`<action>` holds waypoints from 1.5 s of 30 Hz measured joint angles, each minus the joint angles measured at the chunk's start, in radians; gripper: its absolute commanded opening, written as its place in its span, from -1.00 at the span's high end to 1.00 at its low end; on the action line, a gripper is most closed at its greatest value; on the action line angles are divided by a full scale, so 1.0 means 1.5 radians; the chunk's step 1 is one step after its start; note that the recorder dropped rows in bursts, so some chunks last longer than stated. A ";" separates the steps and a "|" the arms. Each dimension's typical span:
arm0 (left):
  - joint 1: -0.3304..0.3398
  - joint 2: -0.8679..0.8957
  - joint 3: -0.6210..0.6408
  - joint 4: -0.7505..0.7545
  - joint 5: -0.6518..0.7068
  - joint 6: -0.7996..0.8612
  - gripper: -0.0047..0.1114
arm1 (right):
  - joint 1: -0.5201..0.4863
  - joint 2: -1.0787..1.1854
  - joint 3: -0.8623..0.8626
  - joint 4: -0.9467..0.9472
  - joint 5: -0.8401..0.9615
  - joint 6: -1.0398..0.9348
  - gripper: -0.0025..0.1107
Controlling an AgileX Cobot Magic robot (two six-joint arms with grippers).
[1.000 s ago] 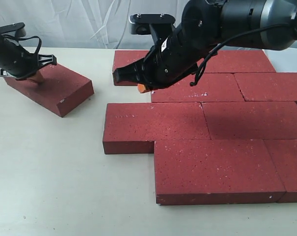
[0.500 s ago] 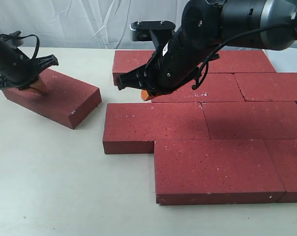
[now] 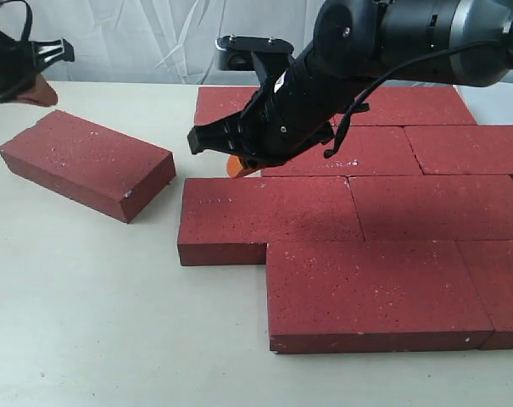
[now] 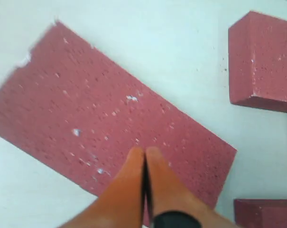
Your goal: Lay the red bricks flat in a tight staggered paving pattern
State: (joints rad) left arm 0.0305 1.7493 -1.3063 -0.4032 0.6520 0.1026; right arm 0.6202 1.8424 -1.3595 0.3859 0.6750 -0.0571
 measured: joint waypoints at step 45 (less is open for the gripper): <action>0.018 0.183 -0.030 0.175 -0.070 -0.013 0.92 | 0.054 0.434 -0.511 0.038 0.065 0.002 0.97</action>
State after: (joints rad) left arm 0.0570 2.0237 -1.3511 -0.1408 0.5472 0.0838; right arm 0.7017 2.4934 -2.1262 0.4434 0.7731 -0.0538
